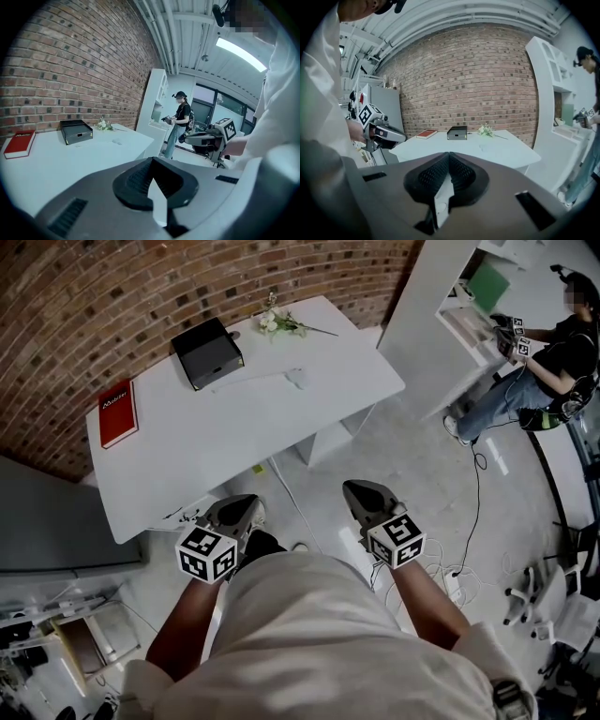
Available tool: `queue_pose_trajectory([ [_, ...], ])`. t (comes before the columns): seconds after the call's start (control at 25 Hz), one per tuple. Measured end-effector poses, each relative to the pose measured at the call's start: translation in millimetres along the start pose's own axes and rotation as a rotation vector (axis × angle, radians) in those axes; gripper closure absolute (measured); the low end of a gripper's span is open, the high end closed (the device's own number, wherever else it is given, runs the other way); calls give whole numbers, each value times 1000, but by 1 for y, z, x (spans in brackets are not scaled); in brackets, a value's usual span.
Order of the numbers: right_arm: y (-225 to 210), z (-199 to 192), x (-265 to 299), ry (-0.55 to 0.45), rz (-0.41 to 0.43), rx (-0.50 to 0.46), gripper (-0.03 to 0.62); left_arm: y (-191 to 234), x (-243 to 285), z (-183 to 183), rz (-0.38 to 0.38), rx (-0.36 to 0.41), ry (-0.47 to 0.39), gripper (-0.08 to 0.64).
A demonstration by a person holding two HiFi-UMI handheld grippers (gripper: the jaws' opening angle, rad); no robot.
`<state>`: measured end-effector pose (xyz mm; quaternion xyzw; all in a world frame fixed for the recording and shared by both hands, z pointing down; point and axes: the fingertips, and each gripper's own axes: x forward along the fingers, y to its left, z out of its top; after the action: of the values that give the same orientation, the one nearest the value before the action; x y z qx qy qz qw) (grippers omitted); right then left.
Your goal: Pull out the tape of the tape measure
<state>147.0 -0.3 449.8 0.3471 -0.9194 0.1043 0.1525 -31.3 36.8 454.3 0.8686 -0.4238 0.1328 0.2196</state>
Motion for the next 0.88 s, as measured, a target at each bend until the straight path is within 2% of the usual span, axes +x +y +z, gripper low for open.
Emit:
queue_pose_trajectory([
  [0.88, 5, -2, 12, 8, 23, -12, 589, 5, 5, -6, 9, -13, 19, 565],
])
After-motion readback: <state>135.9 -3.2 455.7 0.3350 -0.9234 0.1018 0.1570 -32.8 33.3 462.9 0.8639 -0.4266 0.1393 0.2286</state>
